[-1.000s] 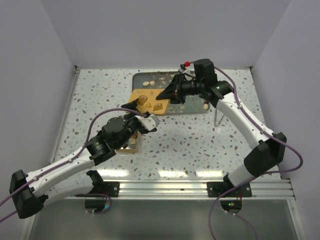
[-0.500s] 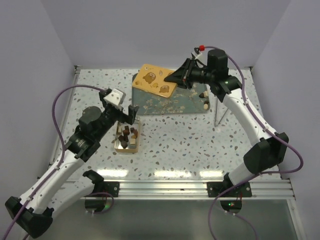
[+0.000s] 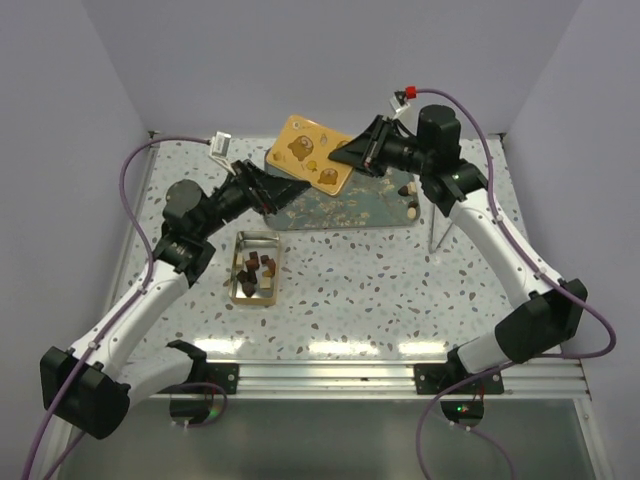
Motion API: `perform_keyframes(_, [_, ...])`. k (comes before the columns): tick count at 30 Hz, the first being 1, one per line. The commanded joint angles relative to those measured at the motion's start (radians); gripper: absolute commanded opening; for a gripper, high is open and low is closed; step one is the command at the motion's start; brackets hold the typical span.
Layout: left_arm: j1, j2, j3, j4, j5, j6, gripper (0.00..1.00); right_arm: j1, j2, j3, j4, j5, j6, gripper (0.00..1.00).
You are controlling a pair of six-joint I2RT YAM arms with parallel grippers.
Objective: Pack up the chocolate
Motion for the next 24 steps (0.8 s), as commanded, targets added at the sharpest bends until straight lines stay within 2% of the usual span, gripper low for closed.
perform_keyframes(1, [0.008,-0.021,-0.04,0.184,0.048,-0.222,1.0,0.026,-0.056,-0.009,0.088,0.048,-0.027,0.0])
perform_keyframes(3, [0.008,-0.025,-0.092,0.276,0.034,-0.312,1.0,0.041,-0.062,-0.017,0.103,0.054,-0.027,0.0])
perform_keyframes(5, [0.008,-0.028,-0.111,0.277,0.024,-0.347,1.0,0.055,-0.07,-0.027,0.109,0.063,-0.027,0.0])
perform_keyframes(9, [0.008,-0.063,-0.109,0.16,-0.022,-0.35,1.0,0.059,-0.085,-0.029,0.123,0.089,-0.024,0.0])
perform_keyframes(14, [0.008,-0.093,-0.157,0.227,-0.133,-0.379,1.0,0.076,-0.091,-0.037,0.142,0.091,-0.007,0.0])
perform_keyframes(17, [0.008,-0.065,-0.137,0.235,-0.136,-0.362,1.0,0.099,-0.111,-0.067,0.174,0.1,0.024,0.0])
perform_keyframes(19, [0.008,-0.042,-0.117,0.22,-0.133,-0.345,1.0,0.112,-0.125,-0.107,0.255,0.097,0.083,0.0])
perform_keyframes(24, [0.008,-0.045,-0.105,0.221,-0.176,-0.322,1.0,0.168,-0.139,-0.113,0.24,0.118,0.084,0.0])
